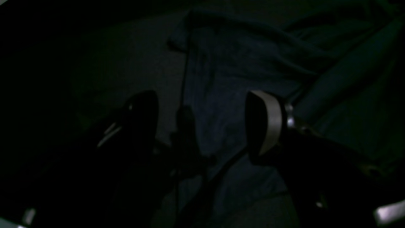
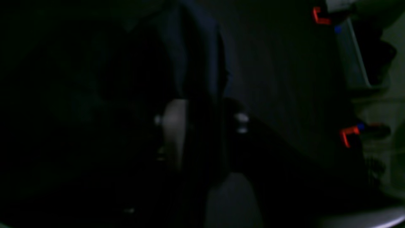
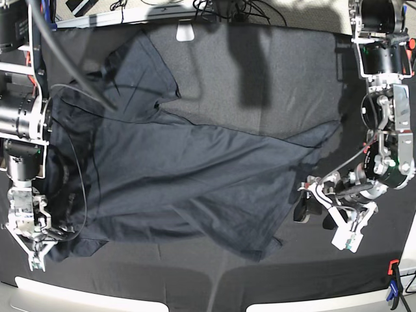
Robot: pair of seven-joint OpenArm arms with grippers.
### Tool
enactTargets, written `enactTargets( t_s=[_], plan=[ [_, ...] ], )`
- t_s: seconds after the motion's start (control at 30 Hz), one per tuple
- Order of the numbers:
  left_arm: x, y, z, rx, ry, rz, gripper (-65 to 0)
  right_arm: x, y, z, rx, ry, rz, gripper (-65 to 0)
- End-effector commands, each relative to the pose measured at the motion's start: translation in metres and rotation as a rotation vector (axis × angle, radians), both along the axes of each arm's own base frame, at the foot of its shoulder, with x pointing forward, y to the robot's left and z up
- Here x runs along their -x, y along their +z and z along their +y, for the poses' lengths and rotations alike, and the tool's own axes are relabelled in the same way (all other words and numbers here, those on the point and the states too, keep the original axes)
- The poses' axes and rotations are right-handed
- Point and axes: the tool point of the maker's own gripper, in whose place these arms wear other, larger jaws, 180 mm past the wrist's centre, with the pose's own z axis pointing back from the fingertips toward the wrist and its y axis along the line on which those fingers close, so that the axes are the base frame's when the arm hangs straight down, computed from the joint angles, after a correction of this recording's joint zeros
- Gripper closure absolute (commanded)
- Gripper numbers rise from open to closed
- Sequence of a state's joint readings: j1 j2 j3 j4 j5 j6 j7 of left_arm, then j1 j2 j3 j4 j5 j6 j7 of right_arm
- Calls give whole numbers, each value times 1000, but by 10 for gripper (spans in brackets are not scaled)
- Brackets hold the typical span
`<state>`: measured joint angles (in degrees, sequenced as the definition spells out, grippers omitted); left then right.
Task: Layout the t-shirt on the table in an organized manner, then fold the t-shirt properly
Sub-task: 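Grasp the hem corners with both grippers, then lift the hem with both grippers and pull it apart to flatten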
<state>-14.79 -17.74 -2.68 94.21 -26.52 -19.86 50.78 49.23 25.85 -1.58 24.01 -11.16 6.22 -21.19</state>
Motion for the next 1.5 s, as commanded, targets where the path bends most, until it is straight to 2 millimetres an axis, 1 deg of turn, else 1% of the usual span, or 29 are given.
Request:
enactTargets(
  t_s=[0.0,0.03,0.1,0.17,0.23,0.3,0.37,0.47,0.53,0.6,0.63,0.7,0.73,0.83,0.9,1.0,1.1,1.2,1.47],
  plan=[
    [-8,22,1,15,3,-68,-399,-10,31,-14,28,-14,-57,-294],
    [-8,21,1,17,2,-64,-399,-7,28,-15,20,-10,-33,-318],
    [-8,14,1,34,3,-39,-399,0,25,-21,-2,-19,0,-319],
    [-8,2,0,54,-1,-4,-399,8,26,-33,-41,-56,-8,-319],
    [-3,-7,-5,34,-64,10,-399,13,28,-42,-80,-65,-18,-319],
    [2,-13,-9,9,-110,33,-395,17,29,-45,-123,-35,-18,-319],
    [3,-17,-7,-7,-107,51,-395,19,30,-46,-167,-10,-18,-319],
    [-4,-23,8,-13,-10,66,-395,23,29,-41,-238,21,-9,-319],
    [-4,-38,16,-22,22,105,-395,25,26,-34,-283,48,11,-319],
    [0,-58,20,-20,29,167,-395,28,23,-25,-337,102,27,-319],
    [3,-66,19,-22,15,189,-395,28,24,-19,-367,139,25,-319],
    [6,-76,18,-22,-6,213,-395,31,25,-5,-427,232,35,-319],
    [5,-77,19,-16,-2,207,-395,34,25,-1,-451,264,46,-318],
    [-2,-71,19,12,12,154,-395,43,31,-11,-509,227,37,-318],
    [-8,-70,23,35,51,135,-395,49,37,-21,-530,205,21,-317],
    [-14,-79,28,55,78,152,-395,55,47,-34,-555,178,-8,-279],
    [-24,-88,32,89,94,194,-395,61,54,-42,-578,159,-21,-273],
    [-35,-85,23,164,59,207,-395,62,56,-46,-584,153,-29,-273],
    [-87,-69,2,298,85,168,-395,63,56,-45,-585,154,-24,-273]
  ],
)
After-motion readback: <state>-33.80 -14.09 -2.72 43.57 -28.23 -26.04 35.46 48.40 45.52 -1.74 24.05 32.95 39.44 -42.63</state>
